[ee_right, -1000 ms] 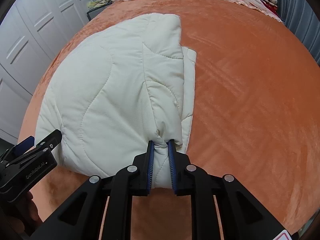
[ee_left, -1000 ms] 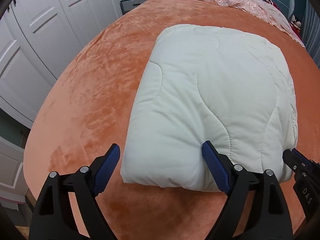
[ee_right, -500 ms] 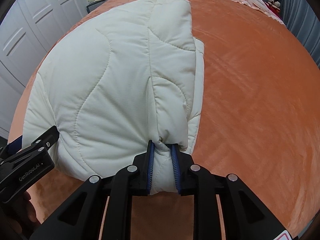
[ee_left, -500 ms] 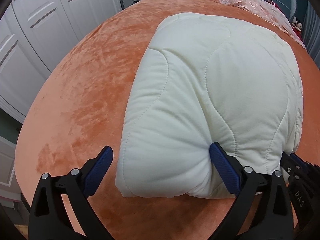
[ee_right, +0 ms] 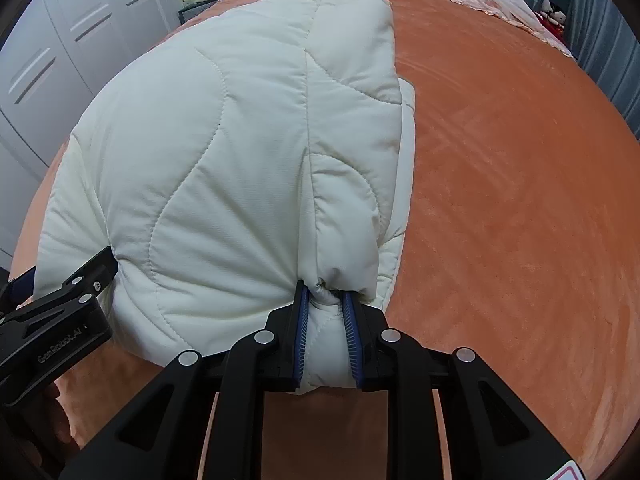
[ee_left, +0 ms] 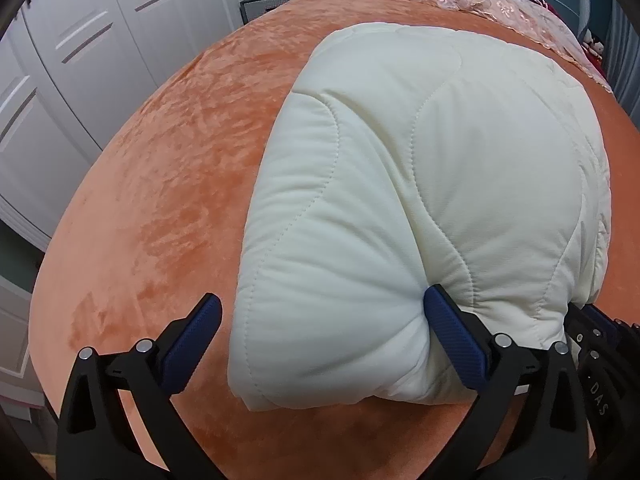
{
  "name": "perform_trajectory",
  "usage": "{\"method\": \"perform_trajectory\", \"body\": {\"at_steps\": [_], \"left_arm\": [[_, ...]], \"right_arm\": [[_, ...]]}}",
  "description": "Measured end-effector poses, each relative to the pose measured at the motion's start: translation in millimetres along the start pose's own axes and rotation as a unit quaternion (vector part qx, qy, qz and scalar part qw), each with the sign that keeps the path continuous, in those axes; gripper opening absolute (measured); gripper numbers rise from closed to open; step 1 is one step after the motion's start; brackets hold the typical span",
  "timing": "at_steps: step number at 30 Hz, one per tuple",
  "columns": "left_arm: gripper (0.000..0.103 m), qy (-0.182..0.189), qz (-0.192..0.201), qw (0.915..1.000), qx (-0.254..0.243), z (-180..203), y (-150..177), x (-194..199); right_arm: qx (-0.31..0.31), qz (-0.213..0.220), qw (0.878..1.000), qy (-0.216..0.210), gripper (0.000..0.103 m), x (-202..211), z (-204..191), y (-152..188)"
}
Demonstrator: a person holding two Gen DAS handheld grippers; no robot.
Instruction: Fold large clothes
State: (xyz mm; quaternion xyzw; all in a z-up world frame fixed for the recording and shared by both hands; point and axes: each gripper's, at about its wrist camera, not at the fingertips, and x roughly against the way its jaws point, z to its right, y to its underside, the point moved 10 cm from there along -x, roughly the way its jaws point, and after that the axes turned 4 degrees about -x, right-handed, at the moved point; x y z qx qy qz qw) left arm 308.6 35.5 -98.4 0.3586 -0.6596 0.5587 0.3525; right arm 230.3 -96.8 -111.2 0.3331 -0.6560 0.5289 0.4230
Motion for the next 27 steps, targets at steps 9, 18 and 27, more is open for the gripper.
{"method": "perform_trajectory", "body": {"at_steps": [9,18,27], "left_arm": [[0.098,-0.002,0.046,0.9989,-0.004,-3.1,3.1,49.6],[0.098,0.016,0.075,0.9970,0.001,15.5,37.1,89.7],[0.098,0.024,0.064,0.9974,0.023,30.7,85.5,82.7]], "right_arm": [[-0.042,0.050,0.997,-0.034,0.042,60.5,18.0,1.1],[0.003,0.123,0.992,-0.020,0.067,122.1,31.4,39.0],[-0.020,0.096,0.995,-0.013,0.069,99.4,56.9,94.3]]}}
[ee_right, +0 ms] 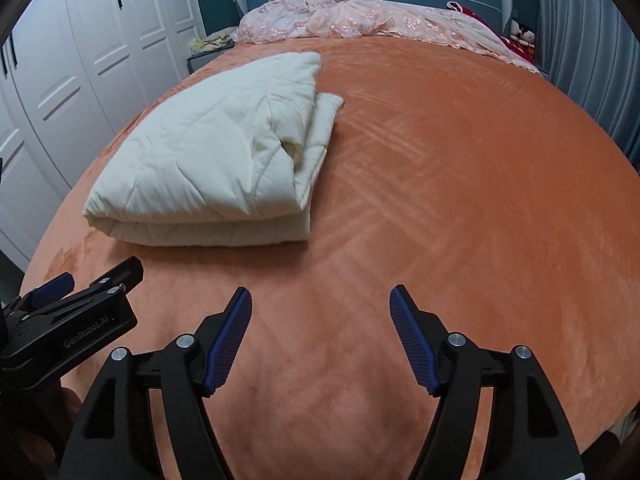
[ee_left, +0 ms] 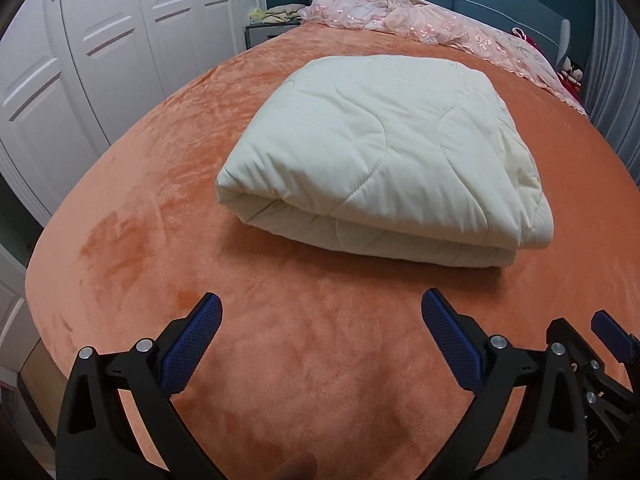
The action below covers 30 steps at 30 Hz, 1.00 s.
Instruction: Fold large clothes
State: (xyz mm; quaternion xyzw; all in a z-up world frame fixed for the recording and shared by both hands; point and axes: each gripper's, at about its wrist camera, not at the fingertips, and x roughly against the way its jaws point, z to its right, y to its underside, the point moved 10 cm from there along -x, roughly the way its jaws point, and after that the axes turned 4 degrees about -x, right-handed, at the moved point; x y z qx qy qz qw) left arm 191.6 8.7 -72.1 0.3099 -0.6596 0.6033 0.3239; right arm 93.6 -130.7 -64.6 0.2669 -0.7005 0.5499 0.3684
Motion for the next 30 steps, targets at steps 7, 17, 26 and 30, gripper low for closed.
{"method": "perform_trajectory", "body": {"at_steps": [7,17,26,30], "left_arm": [[0.098,0.005,-0.007,0.9997,-0.025,17.2,27.6,-5.1],[0.098,0.010,-0.009,0.9995,-0.028,21.1,48.1,-16.9],[0.098,0.003,-0.001,0.9994,-0.035,15.6,65.2,-23.1],[0.098,0.003,0.011,0.9994,-0.032,14.7,61.3,-23.9]], "right_arm": [[0.001,-0.001,1.000,0.010,0.069,-9.6,9.5,23.8],[0.002,0.001,1.000,0.013,0.069,-23.8,11.1,40.4],[0.011,0.012,1.000,0.015,0.072,-29.6,9.4,55.3],[0.010,0.025,1.000,0.015,0.074,-29.4,9.6,57.8]]}}
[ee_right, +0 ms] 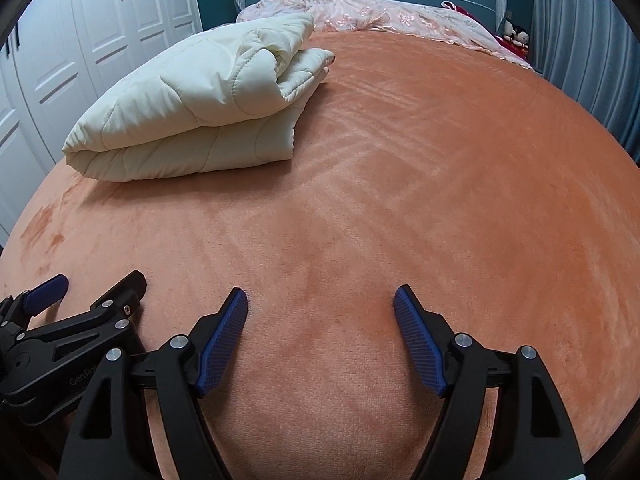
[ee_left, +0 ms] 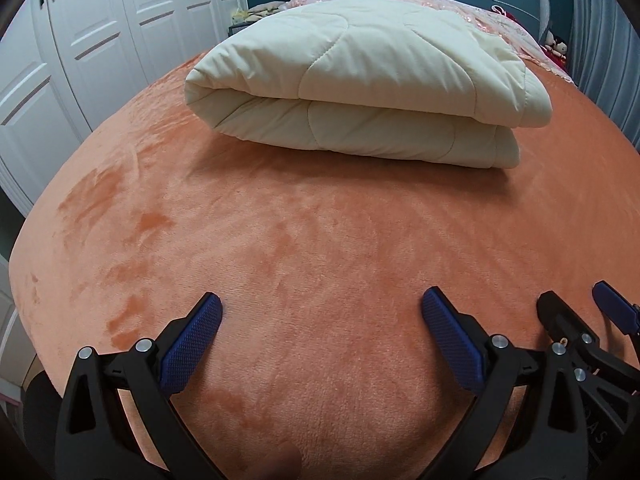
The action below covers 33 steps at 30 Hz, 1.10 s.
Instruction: Fold large clothes
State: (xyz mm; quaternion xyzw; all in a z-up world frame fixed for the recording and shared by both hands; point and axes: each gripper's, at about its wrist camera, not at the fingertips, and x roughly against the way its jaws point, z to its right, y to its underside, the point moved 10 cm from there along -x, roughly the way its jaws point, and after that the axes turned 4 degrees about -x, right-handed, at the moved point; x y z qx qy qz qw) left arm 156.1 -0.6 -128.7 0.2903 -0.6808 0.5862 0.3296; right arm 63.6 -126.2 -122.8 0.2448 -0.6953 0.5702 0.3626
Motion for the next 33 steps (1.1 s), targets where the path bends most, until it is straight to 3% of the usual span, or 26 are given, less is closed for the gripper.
{"method": "perform_trajectory", "body": {"at_steps": [14,33], "left_arm": [[0.098,-0.004,0.035,0.9994,0.003,4.2,12.9,5.5],[0.098,-0.004,0.038,0.9992,0.011,-0.4,13.6,2.2]], "right_arm": [[-0.003,0.041,0.999,-0.002,0.078,0.1,2.9,2.7],[-0.006,0.037,0.999,-0.012,0.082,-4.1,2.4,2.1]]}}
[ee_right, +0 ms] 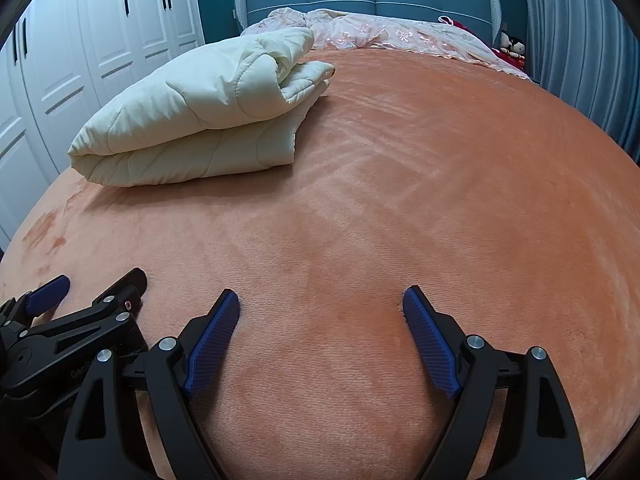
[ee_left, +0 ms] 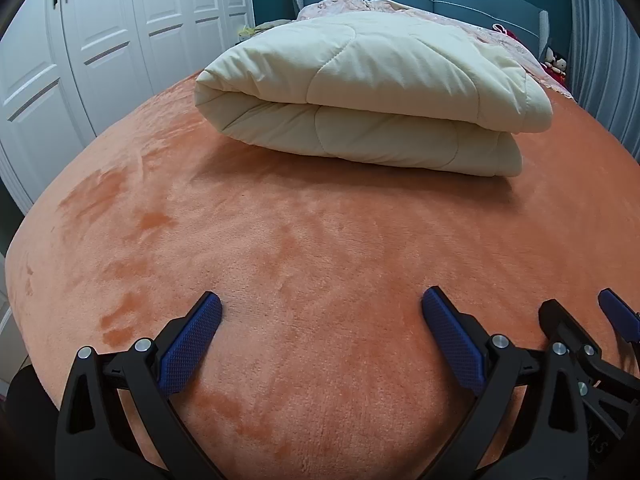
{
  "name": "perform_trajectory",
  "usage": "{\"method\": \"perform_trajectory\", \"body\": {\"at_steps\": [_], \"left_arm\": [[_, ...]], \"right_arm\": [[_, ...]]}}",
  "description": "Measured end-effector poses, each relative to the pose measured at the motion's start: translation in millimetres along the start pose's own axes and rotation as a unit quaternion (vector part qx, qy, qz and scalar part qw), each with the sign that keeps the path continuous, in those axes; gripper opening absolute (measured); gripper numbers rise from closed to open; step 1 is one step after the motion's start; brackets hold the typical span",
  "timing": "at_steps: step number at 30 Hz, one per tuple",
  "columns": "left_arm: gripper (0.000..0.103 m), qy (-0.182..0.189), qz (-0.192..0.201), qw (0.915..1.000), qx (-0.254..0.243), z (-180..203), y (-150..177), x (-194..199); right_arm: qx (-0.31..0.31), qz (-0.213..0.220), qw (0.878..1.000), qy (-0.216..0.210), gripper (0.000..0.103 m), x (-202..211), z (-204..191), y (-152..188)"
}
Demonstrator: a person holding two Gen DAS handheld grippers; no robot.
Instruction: Fold large clothes
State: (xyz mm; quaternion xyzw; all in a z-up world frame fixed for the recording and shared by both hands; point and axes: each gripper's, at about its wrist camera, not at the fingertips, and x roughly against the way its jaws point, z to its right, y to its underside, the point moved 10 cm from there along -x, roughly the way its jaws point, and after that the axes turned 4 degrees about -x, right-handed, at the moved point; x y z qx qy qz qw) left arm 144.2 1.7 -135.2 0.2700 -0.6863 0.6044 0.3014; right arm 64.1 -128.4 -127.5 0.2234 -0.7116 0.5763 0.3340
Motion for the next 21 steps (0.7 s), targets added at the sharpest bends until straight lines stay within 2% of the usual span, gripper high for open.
{"method": "perform_trajectory", "body": {"at_steps": [7,12,21], "left_arm": [[0.098,-0.002,0.001,1.0000,0.002,-1.4,-0.2,-0.5],[0.098,-0.022,0.009,0.9997,0.009,-9.7,-0.5,3.2],[0.098,-0.018,0.008,0.9997,0.013,-13.9,-1.3,3.7]], "right_arm": [[0.002,0.000,1.000,0.000,0.083,-0.5,-0.6,0.0],[0.019,0.004,1.000,0.001,0.085,-0.4,-6.1,-2.2],[0.020,0.002,1.000,0.000,0.086,-1.3,-6.7,-3.2]]}}
